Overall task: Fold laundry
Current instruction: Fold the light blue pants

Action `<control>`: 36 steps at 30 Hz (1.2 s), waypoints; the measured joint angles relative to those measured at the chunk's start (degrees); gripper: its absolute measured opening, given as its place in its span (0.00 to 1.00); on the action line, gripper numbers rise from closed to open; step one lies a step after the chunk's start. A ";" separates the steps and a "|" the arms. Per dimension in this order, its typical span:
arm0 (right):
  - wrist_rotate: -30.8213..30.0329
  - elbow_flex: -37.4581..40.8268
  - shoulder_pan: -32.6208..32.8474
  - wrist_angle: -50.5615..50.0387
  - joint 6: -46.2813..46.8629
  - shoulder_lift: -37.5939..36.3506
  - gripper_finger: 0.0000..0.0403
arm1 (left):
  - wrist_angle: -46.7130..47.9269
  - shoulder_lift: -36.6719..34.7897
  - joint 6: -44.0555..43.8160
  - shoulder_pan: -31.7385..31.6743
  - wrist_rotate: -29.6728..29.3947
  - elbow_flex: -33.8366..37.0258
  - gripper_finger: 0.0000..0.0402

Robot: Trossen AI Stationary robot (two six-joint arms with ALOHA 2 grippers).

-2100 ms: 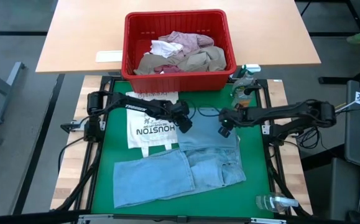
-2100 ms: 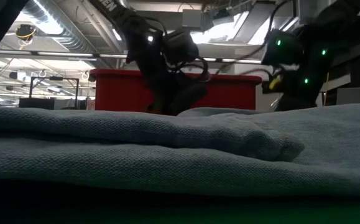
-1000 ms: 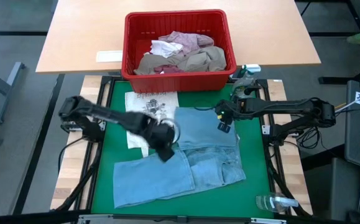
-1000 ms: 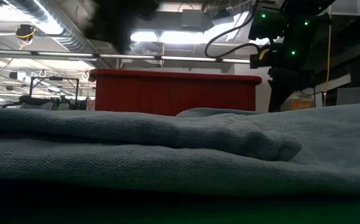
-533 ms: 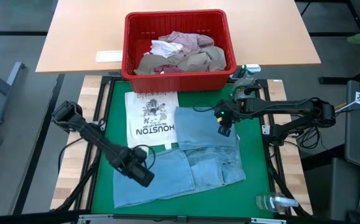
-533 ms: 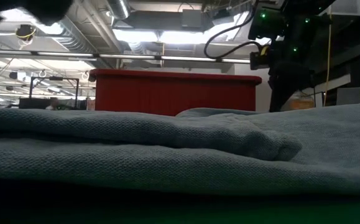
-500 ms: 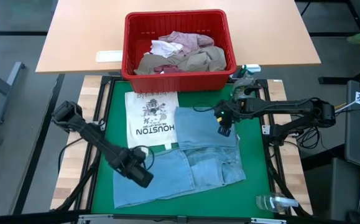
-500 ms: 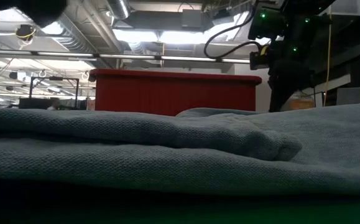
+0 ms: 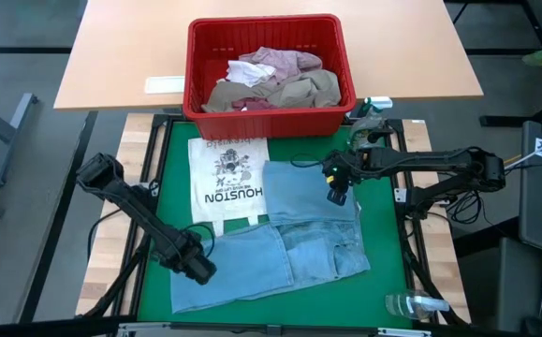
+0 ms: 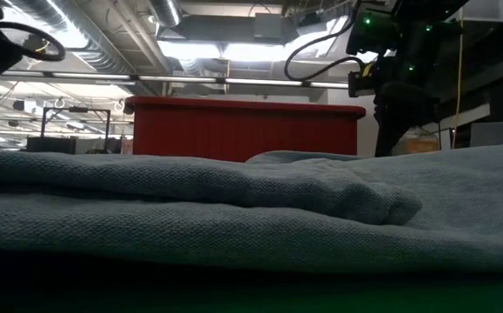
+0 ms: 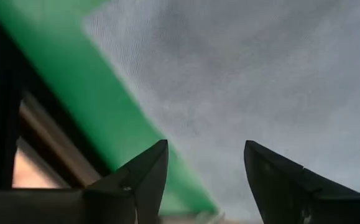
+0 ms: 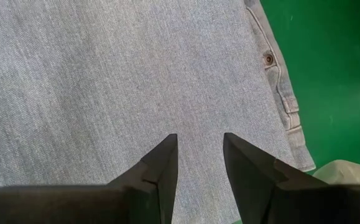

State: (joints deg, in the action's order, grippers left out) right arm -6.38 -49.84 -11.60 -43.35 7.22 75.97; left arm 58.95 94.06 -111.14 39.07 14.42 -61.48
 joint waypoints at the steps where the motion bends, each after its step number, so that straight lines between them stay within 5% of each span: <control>1: 0.01 0.00 0.00 -0.01 0.00 0.02 0.32 | -0.29 0.00 -0.85 0.55 -2.08 0.35 0.51; 12: 0.01 0.00 0.00 -0.24 -0.04 0.02 0.32 | -1.54 0.00 -13.08 8.20 -3.73 3.63 0.50; 17: 0.01 0.00 0.00 -0.22 -0.04 0.02 0.32 | -4.64 0.00 -20.46 12.37 -11.19 5.67 0.50; 36: 0.00 0.00 0.00 -0.25 -0.04 0.02 0.32 | -16.06 -0.36 -18.81 14.09 -12.99 13.91 0.48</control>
State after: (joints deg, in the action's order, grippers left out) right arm -6.37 -49.84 -11.60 -43.59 7.18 75.99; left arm 42.88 93.71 -129.95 53.16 1.43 -47.57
